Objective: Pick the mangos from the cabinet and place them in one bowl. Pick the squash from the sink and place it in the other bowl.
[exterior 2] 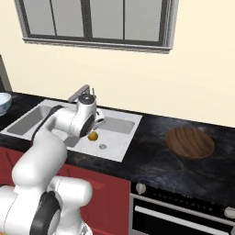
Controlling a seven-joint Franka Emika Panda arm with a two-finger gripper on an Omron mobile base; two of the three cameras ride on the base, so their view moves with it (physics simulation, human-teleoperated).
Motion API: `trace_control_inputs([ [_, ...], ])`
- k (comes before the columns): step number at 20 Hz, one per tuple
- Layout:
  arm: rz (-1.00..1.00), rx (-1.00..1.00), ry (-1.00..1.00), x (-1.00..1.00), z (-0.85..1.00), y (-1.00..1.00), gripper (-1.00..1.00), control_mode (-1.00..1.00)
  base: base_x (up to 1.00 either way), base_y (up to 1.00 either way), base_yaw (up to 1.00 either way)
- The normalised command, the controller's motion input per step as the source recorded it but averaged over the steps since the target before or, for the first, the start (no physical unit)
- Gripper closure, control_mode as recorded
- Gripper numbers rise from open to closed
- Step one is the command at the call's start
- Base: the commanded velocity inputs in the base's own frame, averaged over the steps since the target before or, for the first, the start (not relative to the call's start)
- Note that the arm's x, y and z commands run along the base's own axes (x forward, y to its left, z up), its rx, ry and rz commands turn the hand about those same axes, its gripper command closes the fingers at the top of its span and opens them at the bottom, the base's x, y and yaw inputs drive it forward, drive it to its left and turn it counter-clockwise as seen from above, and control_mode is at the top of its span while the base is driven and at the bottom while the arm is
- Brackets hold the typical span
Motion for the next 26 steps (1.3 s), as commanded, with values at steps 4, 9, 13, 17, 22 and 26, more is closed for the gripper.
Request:
trace_control_inputs([
  [4,0.0,0.19,0.03,0.0,-0.14,0.0,-1.0,-1.0,0.0,0.0,0.0],
  [9,0.0,0.03,0.0,0.02,-0.01,0.0,-1.0,-1.0,0.0,0.0,0.0],
  [13,0.0,0.03,0.0,0.06,-0.17,0.03,-1.0,-1.0,0.0,0.0,0.0],
  [17,0.0,0.07,0.0,0.14,-0.33,0.05,-1.0,-1.0,0.0,0.0,0.0],
  [22,0.0,0.07,0.0,0.35,-0.24,0.12,-1.0,-1.0,0.0,0.0,0.0],
  [26,0.0,0.02,0.0,0.5,-0.16,0.22,-1.0,-1.0,0.0,0.0,0.0],
])
